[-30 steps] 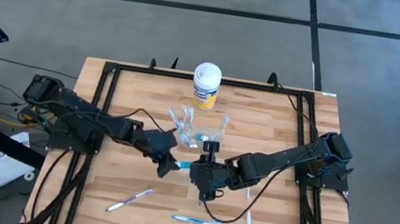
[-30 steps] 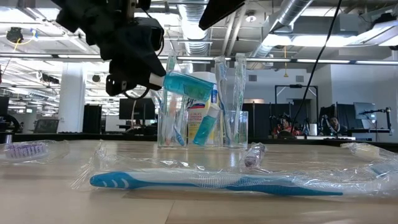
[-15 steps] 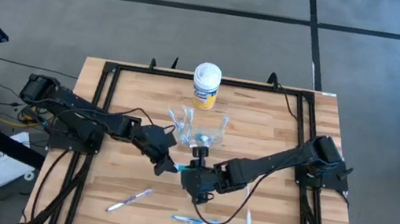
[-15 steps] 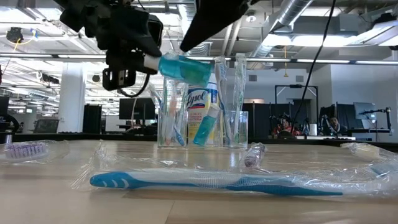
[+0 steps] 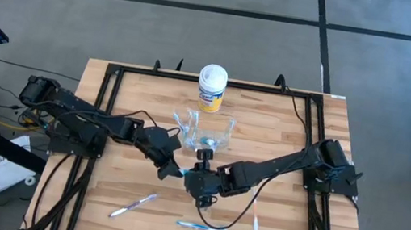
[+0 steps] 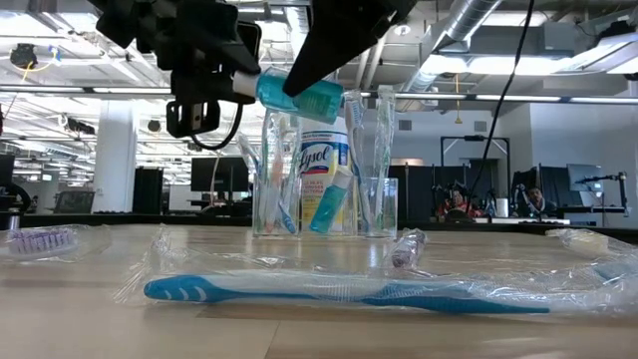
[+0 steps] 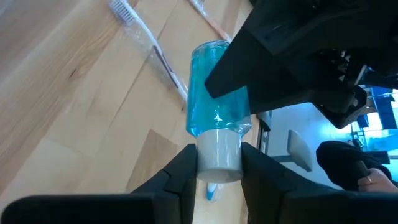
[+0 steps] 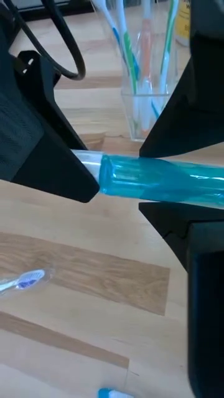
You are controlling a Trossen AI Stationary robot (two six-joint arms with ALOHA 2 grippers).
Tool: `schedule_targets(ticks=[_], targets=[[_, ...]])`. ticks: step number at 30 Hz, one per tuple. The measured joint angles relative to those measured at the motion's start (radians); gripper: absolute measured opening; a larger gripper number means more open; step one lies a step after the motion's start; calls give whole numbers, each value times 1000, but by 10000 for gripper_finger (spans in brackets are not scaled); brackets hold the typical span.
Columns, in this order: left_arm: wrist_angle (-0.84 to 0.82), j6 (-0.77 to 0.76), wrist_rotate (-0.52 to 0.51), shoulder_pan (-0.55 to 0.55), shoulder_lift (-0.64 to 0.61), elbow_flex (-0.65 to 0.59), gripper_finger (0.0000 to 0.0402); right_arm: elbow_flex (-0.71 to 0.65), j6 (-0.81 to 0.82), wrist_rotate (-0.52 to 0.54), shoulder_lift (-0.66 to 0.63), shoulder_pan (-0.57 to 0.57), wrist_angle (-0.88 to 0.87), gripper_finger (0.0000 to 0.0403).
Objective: Pick & Place toothbrushing station
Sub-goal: Put the blue mouthwash into the transparent organizer
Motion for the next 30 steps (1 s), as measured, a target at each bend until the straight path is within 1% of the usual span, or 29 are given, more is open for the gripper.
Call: schedule_targets(ticks=[13,20,30], targets=[[-1,0,1,0,0,0,93,0,12,0,0,0,-70,116],[-1,0,3,0,0,0,93,0,46,0,0,3,-115,116],[0,0,9,0,0,0,93,0,61,0,0,4,-124,116]])
